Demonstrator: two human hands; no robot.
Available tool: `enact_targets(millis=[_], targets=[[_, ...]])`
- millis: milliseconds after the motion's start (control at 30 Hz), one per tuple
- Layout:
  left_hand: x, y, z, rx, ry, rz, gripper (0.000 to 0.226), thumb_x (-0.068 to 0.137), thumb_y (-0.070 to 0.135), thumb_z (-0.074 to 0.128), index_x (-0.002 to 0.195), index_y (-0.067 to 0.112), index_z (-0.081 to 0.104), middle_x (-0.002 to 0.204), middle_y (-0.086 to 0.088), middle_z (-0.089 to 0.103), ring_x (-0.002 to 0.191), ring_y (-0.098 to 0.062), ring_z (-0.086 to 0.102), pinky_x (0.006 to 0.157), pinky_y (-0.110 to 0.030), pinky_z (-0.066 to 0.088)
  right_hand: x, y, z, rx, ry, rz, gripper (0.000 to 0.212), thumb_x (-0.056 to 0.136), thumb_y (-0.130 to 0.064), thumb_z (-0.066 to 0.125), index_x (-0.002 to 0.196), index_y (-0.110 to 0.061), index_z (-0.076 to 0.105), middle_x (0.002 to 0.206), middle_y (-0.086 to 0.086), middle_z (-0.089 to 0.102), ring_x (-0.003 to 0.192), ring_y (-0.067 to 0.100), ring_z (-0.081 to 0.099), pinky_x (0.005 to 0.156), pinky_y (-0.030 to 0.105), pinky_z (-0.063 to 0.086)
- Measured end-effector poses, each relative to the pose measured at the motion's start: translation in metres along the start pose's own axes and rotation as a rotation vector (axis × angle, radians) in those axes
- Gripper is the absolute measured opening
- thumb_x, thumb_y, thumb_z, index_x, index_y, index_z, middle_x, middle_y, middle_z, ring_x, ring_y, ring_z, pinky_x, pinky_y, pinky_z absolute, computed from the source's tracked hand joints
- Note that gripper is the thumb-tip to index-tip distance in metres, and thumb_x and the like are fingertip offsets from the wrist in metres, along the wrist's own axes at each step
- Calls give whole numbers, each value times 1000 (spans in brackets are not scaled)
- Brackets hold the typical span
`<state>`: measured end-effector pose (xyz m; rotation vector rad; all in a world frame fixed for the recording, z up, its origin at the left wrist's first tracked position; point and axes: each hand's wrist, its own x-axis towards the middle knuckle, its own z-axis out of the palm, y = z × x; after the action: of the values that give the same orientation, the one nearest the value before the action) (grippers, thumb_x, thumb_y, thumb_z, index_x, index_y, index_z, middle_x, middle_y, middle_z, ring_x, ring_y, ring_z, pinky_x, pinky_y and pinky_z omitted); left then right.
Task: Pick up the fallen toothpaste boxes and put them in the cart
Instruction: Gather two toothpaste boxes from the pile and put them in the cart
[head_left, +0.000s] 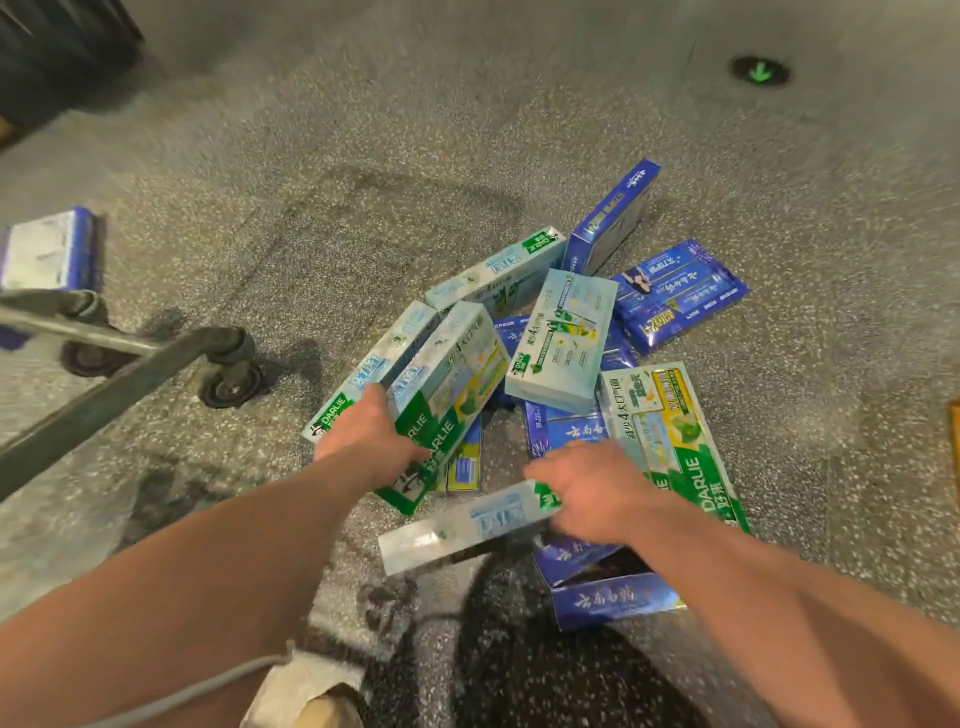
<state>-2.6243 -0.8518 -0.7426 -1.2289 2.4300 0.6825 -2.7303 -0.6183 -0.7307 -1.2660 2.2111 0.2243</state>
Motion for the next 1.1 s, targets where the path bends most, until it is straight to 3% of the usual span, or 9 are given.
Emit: enact_targets(millis=[100,200,367,433,633,767,867,967,1100], targets=[[-8,-13,-19,178,146,113,56,75,45,85,99,28,37,81,5,61,68,-13,61,57,-33,55,-3,16,-20,101,51,54,43,76,-31,67,119,-35,61,105,-8,67,103,20,63,88,36,53],[-11,-19,-34,214,191,195,48,75,47,80,93,31,38,79,7,63,66,-13,62,54,-32,55,-4,26,-36,176,130,84,50,76,-33,69,124,-40,62,110,-8,68,106,21,62,87,35,53],[-21,-14,-37,220,271,319,60,77,90,50,94,33,39,77,11,62,68,-15,62,65,-34,57,-10,32,-47,177,218,49,52,76,-35,71,127,-41,61,115,-7,67,113,22,57,91,37,50],[-25,-3,-36,260,255,404,66,74,95,39,103,36,44,83,11,64,74,-16,64,69,-33,55,-12,33,-47,175,239,30,57,77,-40,75,132,-40,59,121,-9,65,118,21,54,96,39,48],[-39,17,-27,282,182,551,63,81,89,39,111,34,46,94,9,66,83,-17,62,75,-35,50,-21,36,-42,252,291,-1,65,78,-47,80,137,-36,56,134,-11,56,126,17,48,105,31,39],[-42,16,-29,257,84,556,103,52,107,36,123,33,43,95,12,66,81,-13,64,75,-35,55,-25,37,-36,347,331,21,60,78,-41,83,133,-35,59,128,-14,55,121,14,49,100,24,36],[-51,18,-28,302,24,572,127,38,105,59,137,32,29,108,15,66,82,-11,64,77,-34,58,-24,37,-34,422,332,19,57,77,-35,86,128,-33,61,116,-18,50,117,12,50,100,23,37],[-55,17,-22,376,10,619,134,47,95,68,151,31,13,130,10,61,86,-13,60,79,-32,56,-21,39,-31,460,321,12,58,75,-31,88,127,-31,62,119,-17,50,119,11,49,104,20,35],[-55,14,-14,378,59,664,126,61,84,62,158,27,7,151,6,48,115,-16,61,98,-36,51,-14,41,-27,502,337,-8,60,73,-30,89,127,-29,63,122,-14,51,122,13,48,113,29,35]])
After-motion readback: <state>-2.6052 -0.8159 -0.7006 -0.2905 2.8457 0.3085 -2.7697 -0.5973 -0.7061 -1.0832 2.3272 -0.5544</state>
